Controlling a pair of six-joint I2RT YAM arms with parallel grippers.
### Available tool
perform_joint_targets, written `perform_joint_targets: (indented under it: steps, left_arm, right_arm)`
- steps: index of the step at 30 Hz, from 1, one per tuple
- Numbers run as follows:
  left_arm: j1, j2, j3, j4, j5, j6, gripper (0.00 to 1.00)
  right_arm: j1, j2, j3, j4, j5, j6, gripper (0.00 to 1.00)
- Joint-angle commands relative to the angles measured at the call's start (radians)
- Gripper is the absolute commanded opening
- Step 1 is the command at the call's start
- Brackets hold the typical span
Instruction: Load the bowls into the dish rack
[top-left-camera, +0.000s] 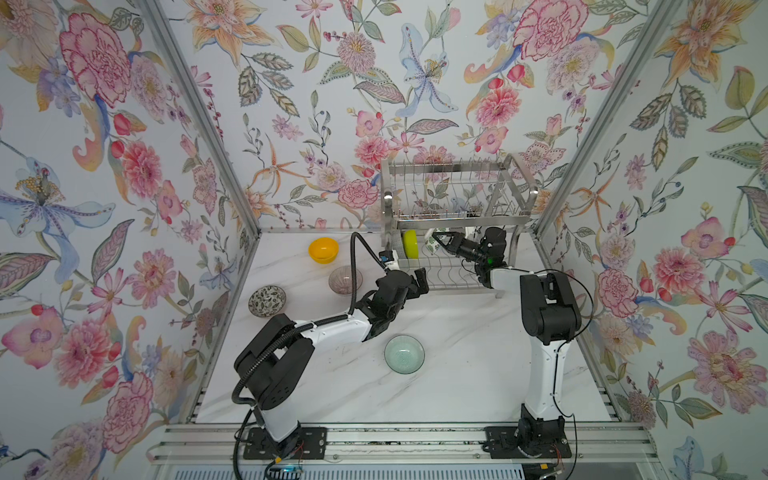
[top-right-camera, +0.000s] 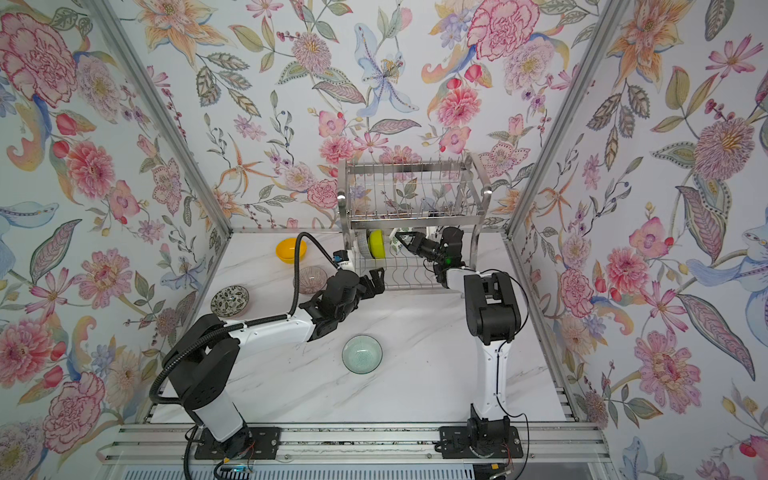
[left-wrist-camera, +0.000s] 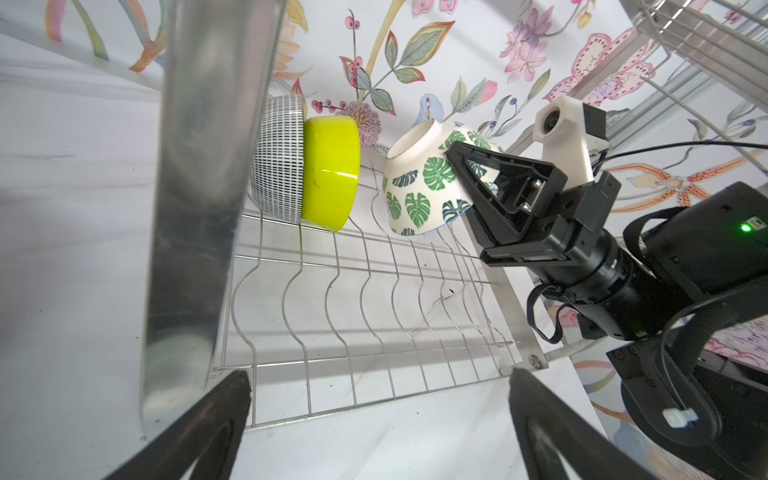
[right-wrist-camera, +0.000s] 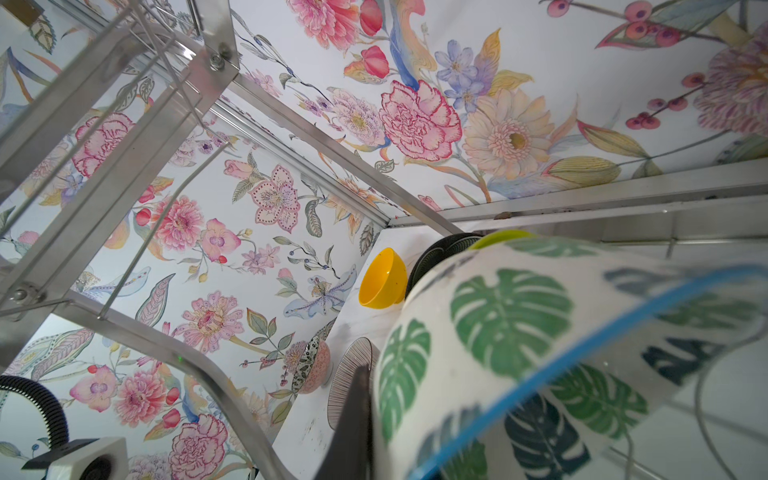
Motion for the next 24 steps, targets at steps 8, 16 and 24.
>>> perform_joint_targets:
  steps: [8, 16, 24]
  left_arm:
    - [-0.048, 0.034, 0.062, -0.025, -0.151, 0.01, 0.99]
    - [-0.048, 0.031, 0.065, -0.027, -0.165, 0.045, 0.99]
    - [-0.049, 0.035, 0.068, -0.028, -0.171, 0.061, 0.99]
  right_arm:
    - [-0.002, 0.113, 0.159, 0.099, -0.06, 0.075, 0.0]
    - [0.005, 0.189, 0.236, 0.113, -0.067, 0.114, 0.0]
    - [0.019, 0.24, 0.3, 0.11, -0.061, 0.126, 0.0]
